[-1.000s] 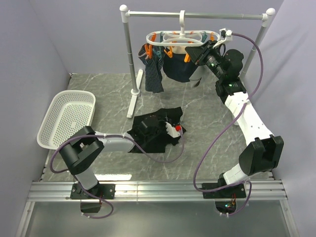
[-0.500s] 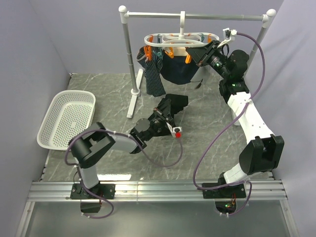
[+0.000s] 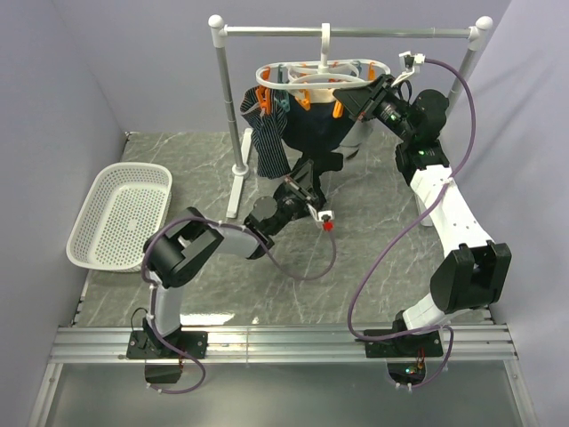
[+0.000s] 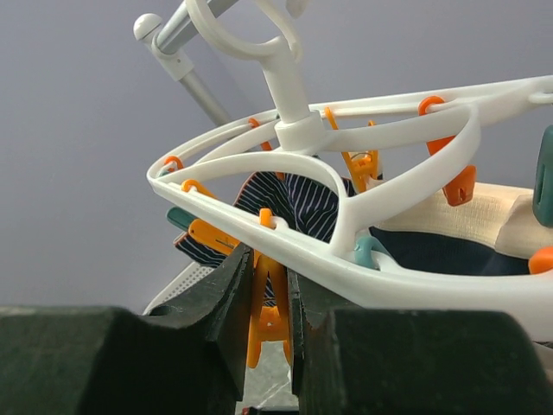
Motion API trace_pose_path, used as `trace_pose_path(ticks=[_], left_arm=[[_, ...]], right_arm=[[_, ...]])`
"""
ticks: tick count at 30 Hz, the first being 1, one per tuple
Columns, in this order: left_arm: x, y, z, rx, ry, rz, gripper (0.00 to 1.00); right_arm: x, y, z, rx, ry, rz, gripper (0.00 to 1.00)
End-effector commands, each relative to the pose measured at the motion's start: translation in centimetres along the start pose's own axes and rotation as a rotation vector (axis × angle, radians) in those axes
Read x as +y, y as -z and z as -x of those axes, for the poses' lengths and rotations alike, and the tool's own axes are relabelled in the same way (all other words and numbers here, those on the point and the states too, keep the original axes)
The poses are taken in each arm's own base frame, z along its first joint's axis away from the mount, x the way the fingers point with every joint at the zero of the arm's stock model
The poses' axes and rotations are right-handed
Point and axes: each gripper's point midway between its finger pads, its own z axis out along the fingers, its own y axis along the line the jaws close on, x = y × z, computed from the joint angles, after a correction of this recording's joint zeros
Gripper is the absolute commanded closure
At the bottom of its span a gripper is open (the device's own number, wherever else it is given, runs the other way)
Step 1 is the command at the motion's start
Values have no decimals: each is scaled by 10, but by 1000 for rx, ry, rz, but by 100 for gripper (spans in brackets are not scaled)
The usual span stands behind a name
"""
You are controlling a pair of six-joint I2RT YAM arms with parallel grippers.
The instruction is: Clip the underwear to the hanger
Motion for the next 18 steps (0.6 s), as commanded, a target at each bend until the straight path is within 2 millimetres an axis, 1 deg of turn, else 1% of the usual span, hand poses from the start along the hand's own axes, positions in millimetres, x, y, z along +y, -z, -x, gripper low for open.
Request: trace_pose_path(ticks=[1, 2, 3, 5, 6, 7, 8, 9, 10, 11, 13, 15, 16, 17, 18], left_arm=[[108, 32, 24, -64, 40, 379, 100], [100, 37, 30, -71, 61, 345, 100], [76, 46, 44, -92, 79, 263, 100], [51, 58, 50, -56, 109, 159, 99], [29, 69, 64, -67, 121, 81, 99], [16, 77, 64, -31, 135, 31, 99], [6, 83, 68, -25, 148, -8, 99], [-12, 95, 79, -32, 172, -67, 99], [-26, 103, 77, 5, 185, -113, 98], [-40, 115, 89, -6, 215, -160, 96], [-62, 128, 98, 2, 243, -234, 82], [-91, 142, 109, 32, 305, -343, 71], [-101, 145, 111, 44, 324, -386, 68], [-110, 149, 115, 60, 381, -424, 64], [-121, 153, 119, 72, 394, -489, 58]], right_arm=[[7, 1, -6, 50, 16, 41, 100], [5, 0, -4, 48, 22, 35, 100], [3, -1, -2, 43, 27, 28, 100], [-1, -1, 0, 38, 37, 12, 100], [0, -1, 1, 35, 41, 9, 100], [-1, -1, 2, 34, 46, 7, 100], [-2, 0, 2, 35, 49, 3, 100], [-3, 0, 2, 37, 51, 2, 100], [-3, 1, 1, 42, 52, 0, 100], [-4, 1, 2, 40, 55, -2, 100], [-6, 1, 2, 42, 61, -8, 100], [-8, 0, 3, 42, 66, -12, 100], [-9, 0, 3, 43, 70, -14, 100], [-9, 0, 6, 40, 72, -14, 100], [-10, -1, 5, 43, 74, -16, 100]])
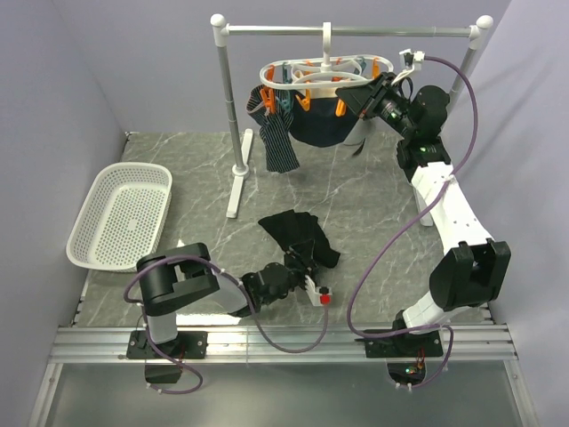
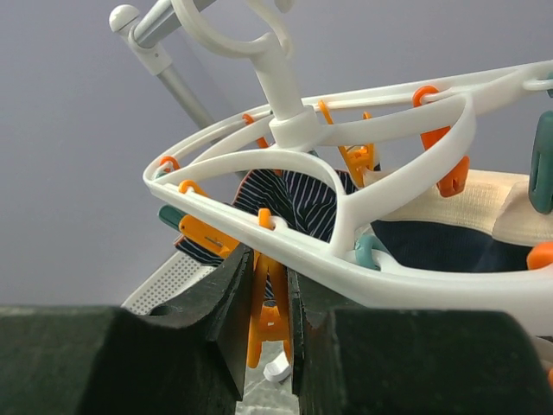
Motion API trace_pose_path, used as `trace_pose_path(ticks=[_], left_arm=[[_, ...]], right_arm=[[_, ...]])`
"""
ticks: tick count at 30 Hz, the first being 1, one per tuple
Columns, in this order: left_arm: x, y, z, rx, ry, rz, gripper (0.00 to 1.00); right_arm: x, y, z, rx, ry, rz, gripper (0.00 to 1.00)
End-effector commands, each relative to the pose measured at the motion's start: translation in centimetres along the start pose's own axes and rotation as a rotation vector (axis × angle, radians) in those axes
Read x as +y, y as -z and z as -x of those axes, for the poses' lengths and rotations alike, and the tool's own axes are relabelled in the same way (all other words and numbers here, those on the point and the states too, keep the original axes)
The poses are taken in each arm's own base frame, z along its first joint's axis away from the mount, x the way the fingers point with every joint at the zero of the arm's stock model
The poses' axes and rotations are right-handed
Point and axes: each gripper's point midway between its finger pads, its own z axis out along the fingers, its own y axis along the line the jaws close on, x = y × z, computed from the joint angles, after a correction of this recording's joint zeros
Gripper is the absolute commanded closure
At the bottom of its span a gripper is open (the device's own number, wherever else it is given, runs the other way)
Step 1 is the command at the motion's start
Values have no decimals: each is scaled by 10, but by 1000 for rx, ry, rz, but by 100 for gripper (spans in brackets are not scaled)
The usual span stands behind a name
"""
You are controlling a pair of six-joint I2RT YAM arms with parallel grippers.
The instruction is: Clip the underwear to the hanger
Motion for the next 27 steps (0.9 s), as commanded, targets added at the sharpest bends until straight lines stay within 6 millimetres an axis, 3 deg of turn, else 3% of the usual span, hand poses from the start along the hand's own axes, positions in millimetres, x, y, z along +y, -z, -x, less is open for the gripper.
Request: trace_pose_path(ticks=[1, 4, 5, 6, 7, 8, 9, 10, 12, 13, 14, 15, 17, 18, 19, 20, 21, 22, 23, 24, 27], left_arm=[[-18, 1, -3, 89, 193, -88, 54], [-36, 7, 9, 85, 289, -252, 39], [-34, 6, 18, 73, 358, -283, 34], [-47, 21, 28, 47, 377, -416, 17], [-47, 28, 37, 19, 410, -470, 7], [-48, 35, 47, -12, 462, -516, 4], [-33, 45, 56, -55, 487, -524, 1], [-41, 62, 70, -130, 518, -624, 1], [-28, 75, 72, -185, 577, -682, 1], [-31, 96, 83, -253, 629, -805, 1], [-6, 87, 74, -260, 666, -789, 1], [3, 86, 73, -274, 707, -813, 2], [-2, 93, 69, -292, 778, -965, 3], [23, 79, 61, -306, 794, -939, 4], [12, 73, 53, -295, 809, -1005, 4], [26, 71, 50, -343, 770, -1044, 6], [10, 64, 42, -325, 791, -1117, 7], [12, 61, 41, -343, 792, -1150, 9], [32, 47, 40, -403, 728, -1131, 9], [13, 53, 38, -383, 798, -1243, 11], [14, 37, 37, -373, 794, -1267, 12]], right_arm=[[5, -1, 3, 33, 27, 29, 100], [4, -3, 3, 35, 29, 30, 100], [4, -4, 4, 33, 32, 29, 100], [3, -4, 5, 32, 33, 28, 100], [3, -5, 5, 33, 33, 29, 100], [2, -6, 6, 31, 34, 29, 100], [2, -6, 6, 30, 35, 29, 100], [3, -6, 7, 29, 35, 32, 100], [3, -7, 9, 24, 39, 33, 100], [3, -7, 10, 21, 38, 32, 100], [4, -7, 10, 21, 37, 37, 100], [4, -7, 10, 22, 34, 37, 100], [4, -7, 10, 20, 31, 40, 100], [3, -7, 10, 20, 31, 40, 100], [4, -8, 9, 21, 28, 41, 100], [5, -9, 9, 24, 26, 45, 100], [3, -9, 8, 26, 25, 43, 100], [3, -9, 8, 25, 26, 44, 100], [4, -9, 8, 26, 28, 47, 100], [4, -9, 9, 26, 29, 45, 100], [4, -8, 8, 31, 34, 45, 100]])
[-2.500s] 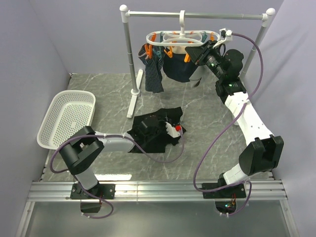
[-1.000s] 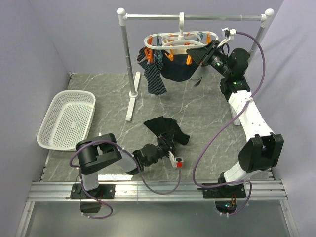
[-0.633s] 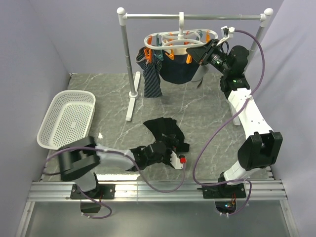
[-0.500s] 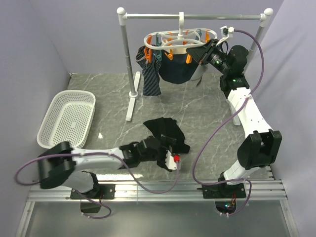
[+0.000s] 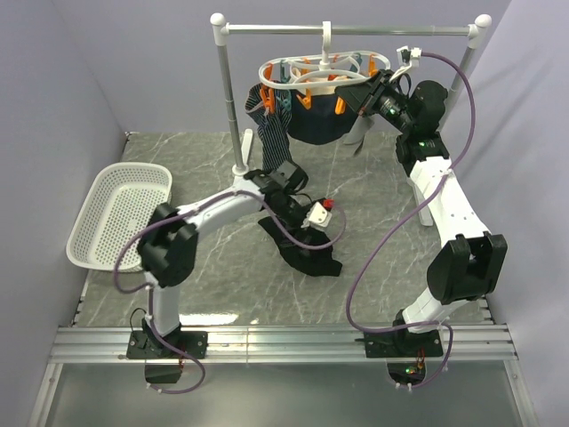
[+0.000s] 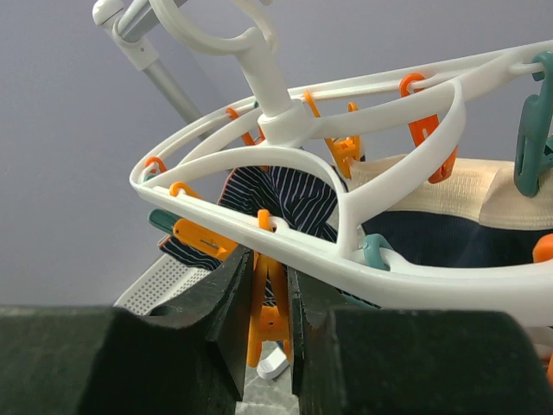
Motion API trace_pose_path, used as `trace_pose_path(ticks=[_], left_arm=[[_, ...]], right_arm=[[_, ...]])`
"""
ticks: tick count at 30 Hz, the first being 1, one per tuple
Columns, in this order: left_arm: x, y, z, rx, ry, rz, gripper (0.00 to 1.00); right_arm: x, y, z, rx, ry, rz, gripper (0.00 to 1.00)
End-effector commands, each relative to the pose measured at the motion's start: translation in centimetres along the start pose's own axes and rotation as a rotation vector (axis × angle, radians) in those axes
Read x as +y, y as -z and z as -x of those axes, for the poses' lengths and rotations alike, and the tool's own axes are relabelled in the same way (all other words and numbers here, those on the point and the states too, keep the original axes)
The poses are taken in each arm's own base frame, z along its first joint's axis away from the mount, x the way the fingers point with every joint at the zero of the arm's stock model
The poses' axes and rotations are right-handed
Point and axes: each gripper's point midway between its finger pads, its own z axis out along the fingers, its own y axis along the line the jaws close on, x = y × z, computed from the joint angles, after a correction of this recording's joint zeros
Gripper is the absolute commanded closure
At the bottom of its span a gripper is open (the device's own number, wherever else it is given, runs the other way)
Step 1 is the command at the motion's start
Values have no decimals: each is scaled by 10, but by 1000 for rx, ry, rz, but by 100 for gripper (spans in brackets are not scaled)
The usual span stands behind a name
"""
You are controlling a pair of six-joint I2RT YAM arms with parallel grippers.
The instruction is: Clip the underwear to the hanger
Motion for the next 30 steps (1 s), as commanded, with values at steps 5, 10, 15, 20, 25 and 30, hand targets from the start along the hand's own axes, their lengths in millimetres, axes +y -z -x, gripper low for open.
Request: trace_pose_path(ticks=[5, 10, 15, 20, 25, 30], left_arm=[[-42, -22, -8, 3, 75, -211, 18], [-54, -35, -26, 96, 77, -208, 25], [-50, -43, -41, 148, 99, -152, 33], [-49, -44, -48, 170, 99, -129, 39], [-39, -39, -43, 157, 78, -34, 30], [-39, -28, -38, 151, 59, 1, 15]], right_arm=[[12, 3, 10, 6, 38, 45, 100], [10, 5, 10, 9, 35, 44, 100], [10, 5, 10, 7, 34, 45, 100], [11, 5, 12, 7, 35, 47, 100], [12, 5, 12, 8, 30, 50, 100], [12, 6, 10, 14, 32, 52, 100]])
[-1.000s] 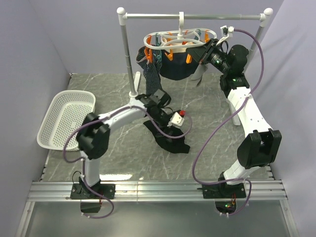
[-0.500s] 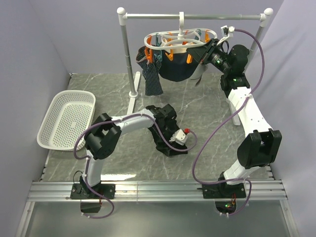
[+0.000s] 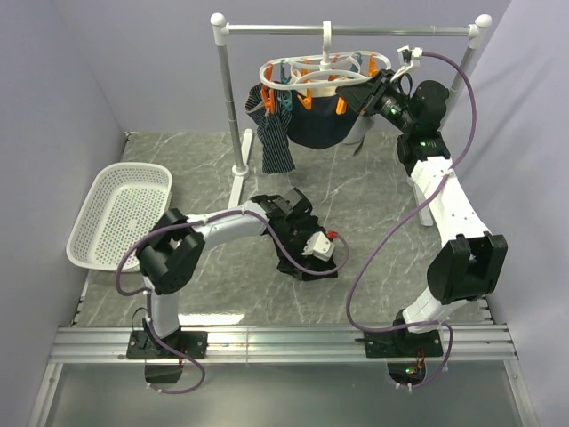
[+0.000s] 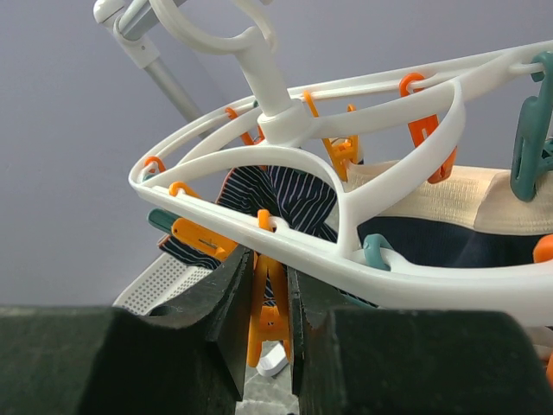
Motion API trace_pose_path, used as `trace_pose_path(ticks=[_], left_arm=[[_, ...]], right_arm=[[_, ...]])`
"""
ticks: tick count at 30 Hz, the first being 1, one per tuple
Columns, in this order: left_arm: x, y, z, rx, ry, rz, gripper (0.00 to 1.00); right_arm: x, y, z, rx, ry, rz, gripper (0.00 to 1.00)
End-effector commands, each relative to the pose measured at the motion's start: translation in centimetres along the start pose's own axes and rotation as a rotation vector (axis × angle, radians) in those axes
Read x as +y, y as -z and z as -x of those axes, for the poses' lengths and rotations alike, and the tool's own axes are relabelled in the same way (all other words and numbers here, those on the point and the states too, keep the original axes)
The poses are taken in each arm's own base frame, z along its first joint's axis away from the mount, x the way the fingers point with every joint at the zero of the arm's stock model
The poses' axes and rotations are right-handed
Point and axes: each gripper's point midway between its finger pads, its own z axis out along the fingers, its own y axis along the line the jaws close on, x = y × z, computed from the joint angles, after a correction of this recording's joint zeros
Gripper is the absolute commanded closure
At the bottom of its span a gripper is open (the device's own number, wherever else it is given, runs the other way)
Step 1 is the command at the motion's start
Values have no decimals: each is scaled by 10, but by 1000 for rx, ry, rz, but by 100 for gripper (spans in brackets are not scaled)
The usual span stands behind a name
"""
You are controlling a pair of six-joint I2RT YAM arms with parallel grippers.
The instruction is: Clip the underwear to the hanger
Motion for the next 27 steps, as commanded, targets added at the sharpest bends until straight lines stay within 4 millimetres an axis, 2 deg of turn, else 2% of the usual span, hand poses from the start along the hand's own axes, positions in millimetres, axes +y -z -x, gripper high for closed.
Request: trace_pose_path(ticks=[1, 4, 5, 7, 9, 11, 13, 14, 18, 20, 27], left_arm=[[1, 20, 16, -28, -64, 53, 16], [-7, 21, 16, -24, -80, 7, 24], [-13, 20, 12, -11, -68, -20, 30], [-12, 19, 11, -3, -66, -30, 35], [-13, 15, 6, 16, -50, -43, 35], [-13, 13, 3, 37, -42, -45, 29], [-18, 10, 0, 57, -61, -67, 30], [-20, 10, -2, 61, -65, -77, 36], [-24, 10, -2, 59, -75, -72, 45], [-26, 7, -4, 68, -77, -65, 55], [-25, -2, -14, 97, -124, -25, 53]], right_arm=[[14, 3, 9, 10, 30, 49, 100], [14, 3, 9, 4, 28, 47, 100], [15, 3, 9, 5, 28, 48, 100], [14, 2, 9, 5, 26, 46, 100], [13, 2, 9, 5, 29, 46, 100], [15, 3, 10, 4, 32, 51, 100], [15, 3, 10, 7, 33, 49, 100], [15, 3, 10, 5, 36, 46, 100], [13, 2, 9, 9, 32, 45, 100], [14, 2, 10, 6, 31, 45, 100], [14, 2, 10, 10, 31, 46, 100]])
